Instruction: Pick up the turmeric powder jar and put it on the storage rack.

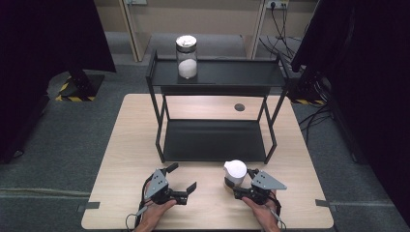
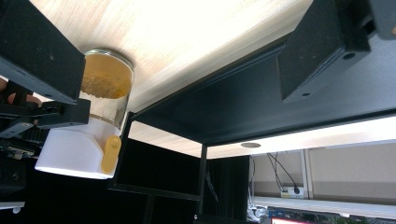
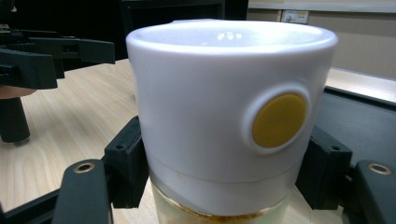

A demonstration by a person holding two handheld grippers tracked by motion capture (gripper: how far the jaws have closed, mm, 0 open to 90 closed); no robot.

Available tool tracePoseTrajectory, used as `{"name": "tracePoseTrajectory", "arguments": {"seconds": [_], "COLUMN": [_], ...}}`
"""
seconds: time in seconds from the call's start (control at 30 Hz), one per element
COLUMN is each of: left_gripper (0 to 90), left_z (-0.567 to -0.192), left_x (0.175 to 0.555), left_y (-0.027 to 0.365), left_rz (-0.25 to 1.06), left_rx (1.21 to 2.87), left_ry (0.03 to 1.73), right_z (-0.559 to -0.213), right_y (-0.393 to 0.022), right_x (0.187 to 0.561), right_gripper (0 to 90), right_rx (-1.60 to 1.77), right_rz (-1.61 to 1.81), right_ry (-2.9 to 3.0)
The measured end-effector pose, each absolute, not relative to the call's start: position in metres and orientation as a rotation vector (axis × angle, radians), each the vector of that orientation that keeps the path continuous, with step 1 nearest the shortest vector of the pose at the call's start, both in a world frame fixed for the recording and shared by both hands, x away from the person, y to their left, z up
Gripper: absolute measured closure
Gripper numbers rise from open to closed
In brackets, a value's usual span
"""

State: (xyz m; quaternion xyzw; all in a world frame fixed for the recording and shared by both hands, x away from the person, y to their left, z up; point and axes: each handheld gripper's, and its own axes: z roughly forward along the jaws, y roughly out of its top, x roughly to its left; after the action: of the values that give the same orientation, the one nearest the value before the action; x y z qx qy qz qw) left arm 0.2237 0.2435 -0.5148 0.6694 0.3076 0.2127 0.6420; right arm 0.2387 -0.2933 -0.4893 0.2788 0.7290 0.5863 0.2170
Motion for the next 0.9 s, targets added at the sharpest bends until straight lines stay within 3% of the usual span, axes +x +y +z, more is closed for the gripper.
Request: {"name": "tracePoseTrajectory", "arguments": {"seconds": [0.9], "left_gripper": [0.6], "left_z": [-0.515], "left_x": [0.224], "left_y": [0.244], "left_rz": [0.493], "left_rx": [1.524], "left_ry": [0.705], "right_z": [-0.459], "right_y": [-0.297], "right_x": [0.232], "right_gripper": [30.9], "right_rx": [0.753], "right_rz": [1.665], "right_ry": [1.965]}}
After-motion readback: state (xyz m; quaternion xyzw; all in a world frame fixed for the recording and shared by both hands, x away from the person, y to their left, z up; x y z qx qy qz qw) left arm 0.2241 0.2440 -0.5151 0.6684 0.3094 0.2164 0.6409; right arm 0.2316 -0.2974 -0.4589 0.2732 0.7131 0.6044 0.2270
